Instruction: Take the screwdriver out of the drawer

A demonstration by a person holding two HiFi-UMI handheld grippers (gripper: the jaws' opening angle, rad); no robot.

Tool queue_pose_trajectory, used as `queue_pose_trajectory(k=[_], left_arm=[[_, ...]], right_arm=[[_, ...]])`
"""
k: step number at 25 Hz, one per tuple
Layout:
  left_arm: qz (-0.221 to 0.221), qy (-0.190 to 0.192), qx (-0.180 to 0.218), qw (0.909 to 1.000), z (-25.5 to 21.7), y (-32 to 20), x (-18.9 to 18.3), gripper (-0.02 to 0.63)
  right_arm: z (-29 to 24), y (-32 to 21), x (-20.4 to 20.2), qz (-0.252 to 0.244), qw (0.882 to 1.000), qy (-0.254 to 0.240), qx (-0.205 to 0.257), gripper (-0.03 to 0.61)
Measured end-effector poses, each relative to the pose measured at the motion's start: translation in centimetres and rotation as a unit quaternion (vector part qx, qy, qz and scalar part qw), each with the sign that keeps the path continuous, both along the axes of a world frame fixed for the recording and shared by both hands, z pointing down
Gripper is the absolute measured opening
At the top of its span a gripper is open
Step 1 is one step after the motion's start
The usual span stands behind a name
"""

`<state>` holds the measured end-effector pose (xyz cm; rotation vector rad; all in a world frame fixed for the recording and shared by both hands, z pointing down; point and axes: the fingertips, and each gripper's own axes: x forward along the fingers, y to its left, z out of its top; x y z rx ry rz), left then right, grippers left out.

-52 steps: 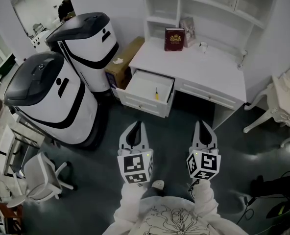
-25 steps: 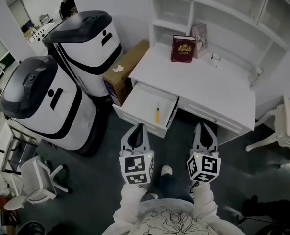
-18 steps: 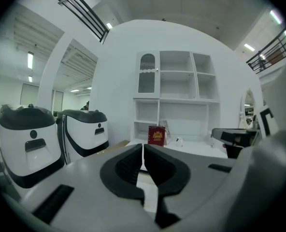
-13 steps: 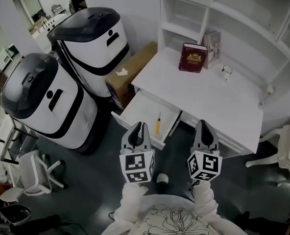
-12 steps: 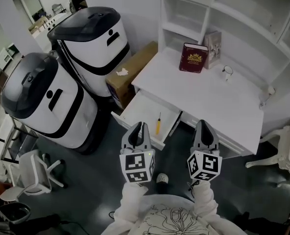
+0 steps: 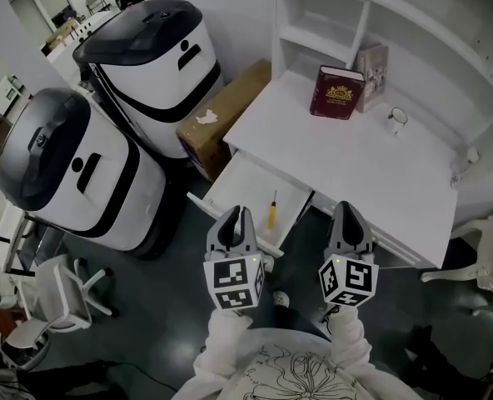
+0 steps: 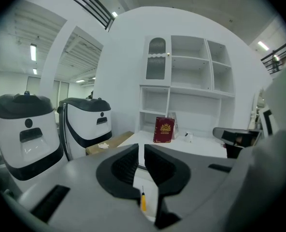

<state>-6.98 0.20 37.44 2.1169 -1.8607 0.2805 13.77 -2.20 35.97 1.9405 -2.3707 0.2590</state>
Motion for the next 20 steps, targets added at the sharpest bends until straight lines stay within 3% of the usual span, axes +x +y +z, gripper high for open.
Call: queue_pose_trajectory(k=[11, 20], left_arm=[[0.043, 0.016, -0.044, 0.9980, 3.2, -8.3, 0.3, 0.065], [0.085, 0.028, -0.102, 0.9908, 7.5, -13.4, 0.8, 0.101]], right_arm=[[1.2, -7.2, -0.9, 0.025, 1.000, 0.011, -0.015, 0.003], [3.3, -12.3, -0.3, 0.062, 0.997, 0.013, -0.037, 0.003]])
